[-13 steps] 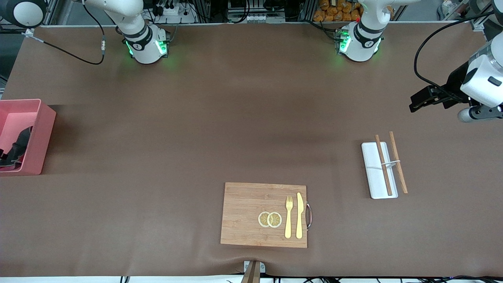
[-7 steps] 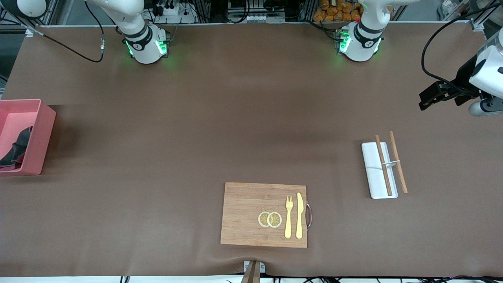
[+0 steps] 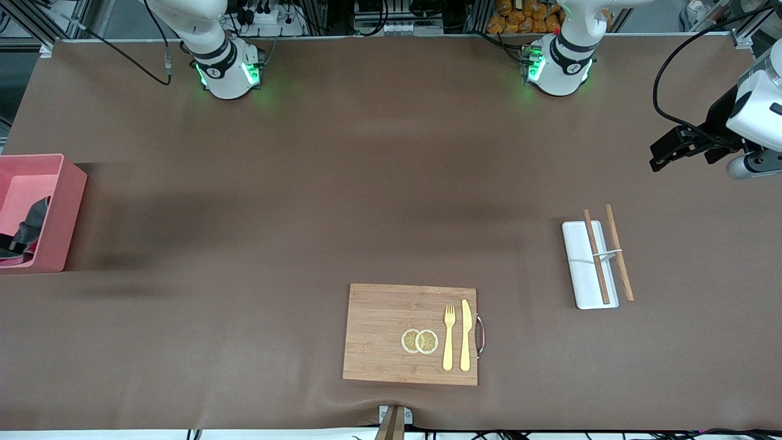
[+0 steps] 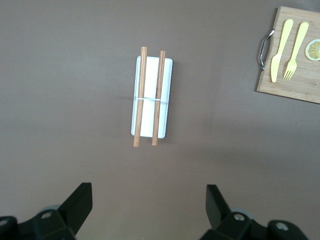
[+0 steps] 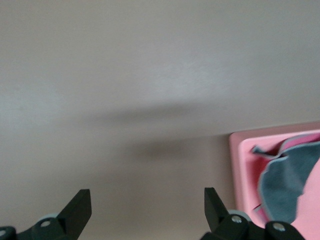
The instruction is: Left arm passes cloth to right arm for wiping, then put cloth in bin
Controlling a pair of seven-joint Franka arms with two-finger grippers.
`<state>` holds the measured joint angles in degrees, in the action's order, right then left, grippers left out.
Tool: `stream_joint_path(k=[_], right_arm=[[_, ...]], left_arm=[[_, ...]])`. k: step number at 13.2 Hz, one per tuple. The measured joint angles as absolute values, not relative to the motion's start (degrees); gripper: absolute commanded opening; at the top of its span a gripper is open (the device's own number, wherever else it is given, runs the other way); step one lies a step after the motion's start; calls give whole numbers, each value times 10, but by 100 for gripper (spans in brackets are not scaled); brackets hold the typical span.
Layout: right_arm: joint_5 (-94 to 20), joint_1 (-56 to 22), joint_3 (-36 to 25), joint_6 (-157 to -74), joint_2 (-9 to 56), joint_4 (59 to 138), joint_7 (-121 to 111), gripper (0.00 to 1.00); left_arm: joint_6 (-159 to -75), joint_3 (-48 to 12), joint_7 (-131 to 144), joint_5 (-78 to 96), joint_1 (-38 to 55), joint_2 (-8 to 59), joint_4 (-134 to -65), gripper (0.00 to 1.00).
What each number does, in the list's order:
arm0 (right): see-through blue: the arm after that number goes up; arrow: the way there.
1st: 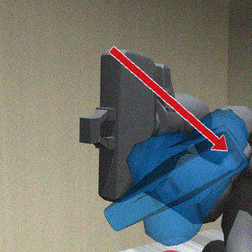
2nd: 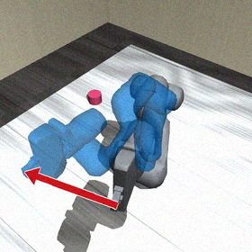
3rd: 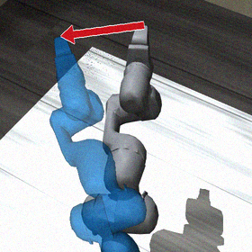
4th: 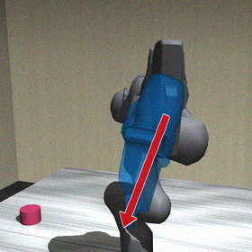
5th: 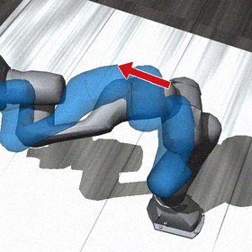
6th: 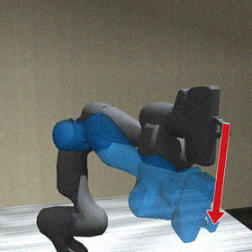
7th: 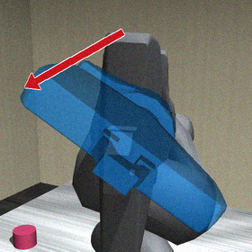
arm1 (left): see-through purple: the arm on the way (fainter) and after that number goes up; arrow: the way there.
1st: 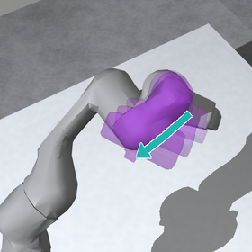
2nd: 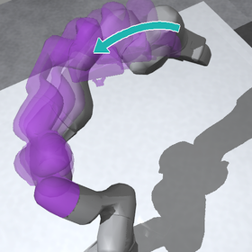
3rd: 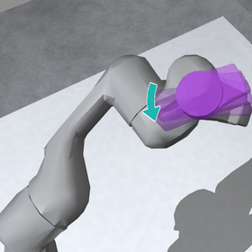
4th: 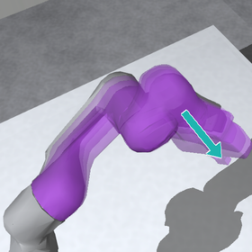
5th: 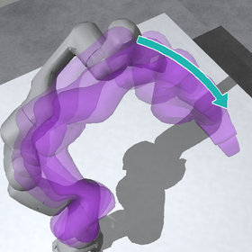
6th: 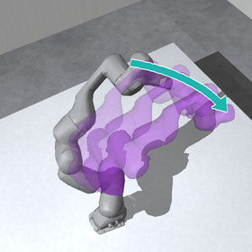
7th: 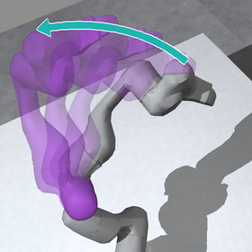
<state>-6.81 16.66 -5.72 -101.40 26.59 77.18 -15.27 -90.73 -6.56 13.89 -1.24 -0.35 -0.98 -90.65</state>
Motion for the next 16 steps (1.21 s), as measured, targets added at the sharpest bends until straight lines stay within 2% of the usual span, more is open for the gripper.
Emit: stream_joint_path(k=[5,8,10,16], right_arm=[[-64,45,-55,-984,254,773,26,100],[-64,-23,-55,-963,223,773,69,100],[-64,-31,-56,-940,184,786,73,100],[-64,-20,-68,-941,42,894,70,100]], left_arm=[[-907,-63,138,-12,-7,-13,-910,100],[-907,-63,137,-13,-9,-14,-911,100],[-907,-63,133,-13,-9,-15,-911,100],[-907,-64,121,-13,-9,-15,-912,100]])
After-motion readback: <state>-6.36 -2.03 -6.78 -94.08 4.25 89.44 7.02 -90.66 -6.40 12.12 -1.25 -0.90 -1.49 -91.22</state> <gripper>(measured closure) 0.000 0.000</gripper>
